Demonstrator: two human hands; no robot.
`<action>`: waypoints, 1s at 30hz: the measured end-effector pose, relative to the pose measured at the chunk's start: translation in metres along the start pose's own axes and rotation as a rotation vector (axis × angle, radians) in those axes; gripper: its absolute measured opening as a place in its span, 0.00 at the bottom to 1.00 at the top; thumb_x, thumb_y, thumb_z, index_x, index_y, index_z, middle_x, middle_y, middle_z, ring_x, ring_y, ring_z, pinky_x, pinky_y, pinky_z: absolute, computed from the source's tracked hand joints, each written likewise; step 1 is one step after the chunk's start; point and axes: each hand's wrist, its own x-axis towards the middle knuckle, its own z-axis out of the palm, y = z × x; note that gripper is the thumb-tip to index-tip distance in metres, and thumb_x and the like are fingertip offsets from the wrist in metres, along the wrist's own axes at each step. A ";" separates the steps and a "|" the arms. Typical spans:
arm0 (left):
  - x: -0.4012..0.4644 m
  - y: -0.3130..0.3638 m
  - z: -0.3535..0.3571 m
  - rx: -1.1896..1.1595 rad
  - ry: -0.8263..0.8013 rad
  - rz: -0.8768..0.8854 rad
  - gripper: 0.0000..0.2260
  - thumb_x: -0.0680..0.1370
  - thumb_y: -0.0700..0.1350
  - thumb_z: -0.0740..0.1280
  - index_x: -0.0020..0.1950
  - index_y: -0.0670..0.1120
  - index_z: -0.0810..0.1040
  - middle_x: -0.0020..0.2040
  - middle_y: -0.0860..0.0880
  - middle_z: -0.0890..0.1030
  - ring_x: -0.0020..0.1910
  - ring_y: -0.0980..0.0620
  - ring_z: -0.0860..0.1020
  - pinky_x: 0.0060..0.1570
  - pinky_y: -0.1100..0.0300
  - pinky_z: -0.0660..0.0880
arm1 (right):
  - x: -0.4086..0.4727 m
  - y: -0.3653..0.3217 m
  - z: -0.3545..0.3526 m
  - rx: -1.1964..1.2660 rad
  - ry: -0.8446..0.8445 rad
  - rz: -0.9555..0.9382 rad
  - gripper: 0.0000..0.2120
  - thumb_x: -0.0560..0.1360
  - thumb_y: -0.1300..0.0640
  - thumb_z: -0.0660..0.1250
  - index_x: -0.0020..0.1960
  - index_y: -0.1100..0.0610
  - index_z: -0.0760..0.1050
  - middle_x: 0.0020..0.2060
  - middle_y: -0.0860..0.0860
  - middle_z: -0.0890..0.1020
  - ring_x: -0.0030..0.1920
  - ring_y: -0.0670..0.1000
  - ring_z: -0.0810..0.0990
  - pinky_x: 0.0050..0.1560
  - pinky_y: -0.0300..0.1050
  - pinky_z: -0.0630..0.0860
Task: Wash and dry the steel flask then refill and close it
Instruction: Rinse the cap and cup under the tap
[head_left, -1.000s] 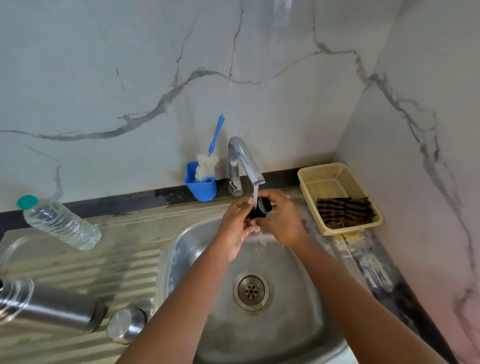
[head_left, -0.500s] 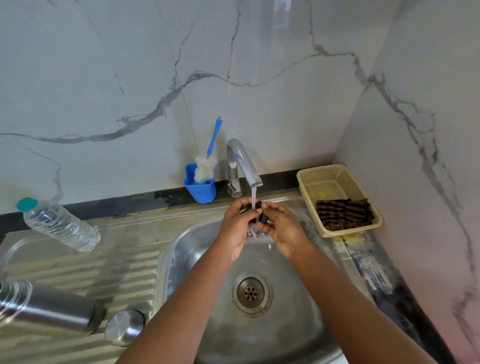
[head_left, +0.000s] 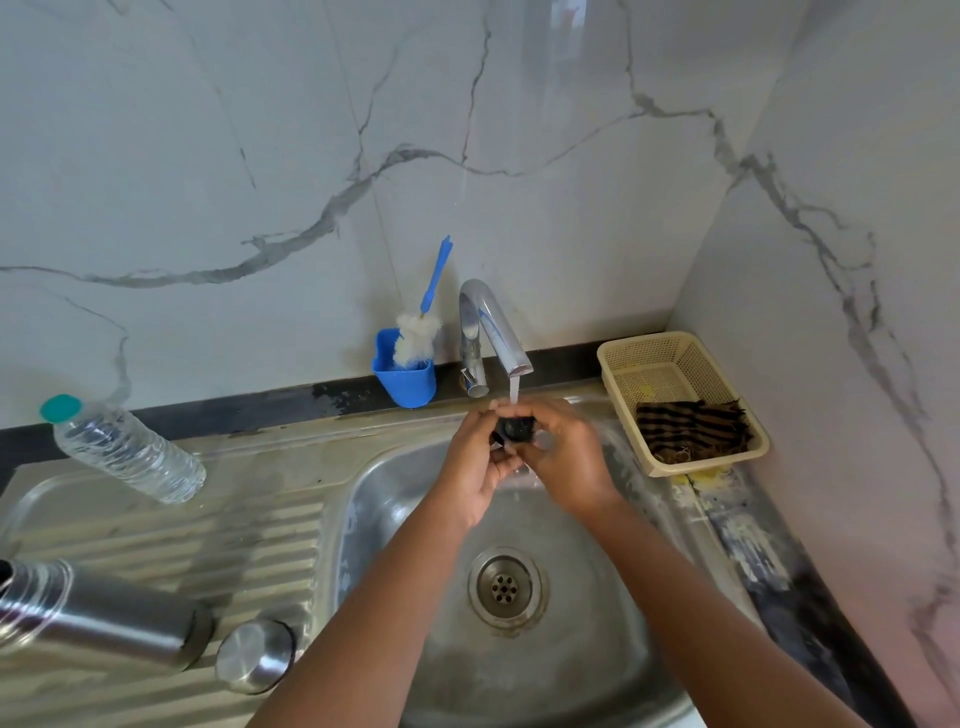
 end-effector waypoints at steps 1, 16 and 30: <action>0.000 0.000 0.000 -0.036 -0.017 0.019 0.11 0.83 0.45 0.61 0.63 0.44 0.75 0.53 0.41 0.82 0.50 0.44 0.82 0.50 0.53 0.79 | -0.003 0.003 -0.001 -0.010 0.045 -0.061 0.25 0.66 0.72 0.74 0.57 0.51 0.82 0.52 0.40 0.80 0.55 0.43 0.78 0.56 0.32 0.72; -0.009 -0.003 0.003 0.042 0.141 -0.091 0.12 0.85 0.44 0.55 0.50 0.43 0.77 0.36 0.47 0.83 0.37 0.51 0.80 0.42 0.56 0.80 | 0.017 -0.013 0.012 -0.144 -0.040 0.163 0.17 0.69 0.60 0.76 0.56 0.49 0.81 0.49 0.49 0.76 0.51 0.48 0.74 0.49 0.39 0.74; -0.017 0.011 0.011 0.070 0.038 0.033 0.17 0.84 0.34 0.54 0.64 0.50 0.74 0.44 0.46 0.85 0.40 0.51 0.84 0.46 0.56 0.80 | 0.021 -0.007 0.008 0.114 0.093 0.317 0.16 0.73 0.62 0.72 0.57 0.47 0.76 0.52 0.48 0.78 0.50 0.43 0.78 0.51 0.32 0.73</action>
